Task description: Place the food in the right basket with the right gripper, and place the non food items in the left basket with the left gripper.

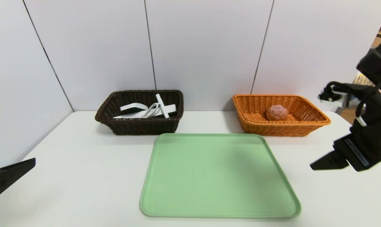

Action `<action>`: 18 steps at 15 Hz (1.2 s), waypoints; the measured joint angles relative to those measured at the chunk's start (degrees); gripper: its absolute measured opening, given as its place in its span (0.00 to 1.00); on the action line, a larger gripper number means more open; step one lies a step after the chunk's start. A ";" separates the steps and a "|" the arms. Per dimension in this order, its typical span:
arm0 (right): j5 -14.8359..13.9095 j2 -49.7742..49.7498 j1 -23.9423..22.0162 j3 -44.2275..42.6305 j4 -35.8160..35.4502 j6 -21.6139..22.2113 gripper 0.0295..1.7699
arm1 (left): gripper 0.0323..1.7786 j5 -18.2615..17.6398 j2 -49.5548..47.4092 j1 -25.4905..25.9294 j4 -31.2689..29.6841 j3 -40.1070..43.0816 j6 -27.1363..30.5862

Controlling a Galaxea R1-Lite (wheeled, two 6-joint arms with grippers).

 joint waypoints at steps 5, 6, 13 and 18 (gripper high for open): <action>2.54 -6.31 -6.23 7.91 4.62 0.34 0.95 | 0.95 1.12 -1.54 0.09 3.11 -0.16 0.09; 2.54 -7.94 -7.30 8.81 4.60 0.39 0.96 | 0.95 2.23 -2.15 0.57 3.36 -0.02 0.07; 2.32 -23.48 -15.02 19.46 4.30 0.28 0.96 | 0.95 3.66 -9.90 11.54 6.53 -0.96 1.90; 1.18 -41.62 -17.14 28.11 4.16 0.06 0.96 | 0.95 0.88 -22.14 14.35 18.71 0.88 3.08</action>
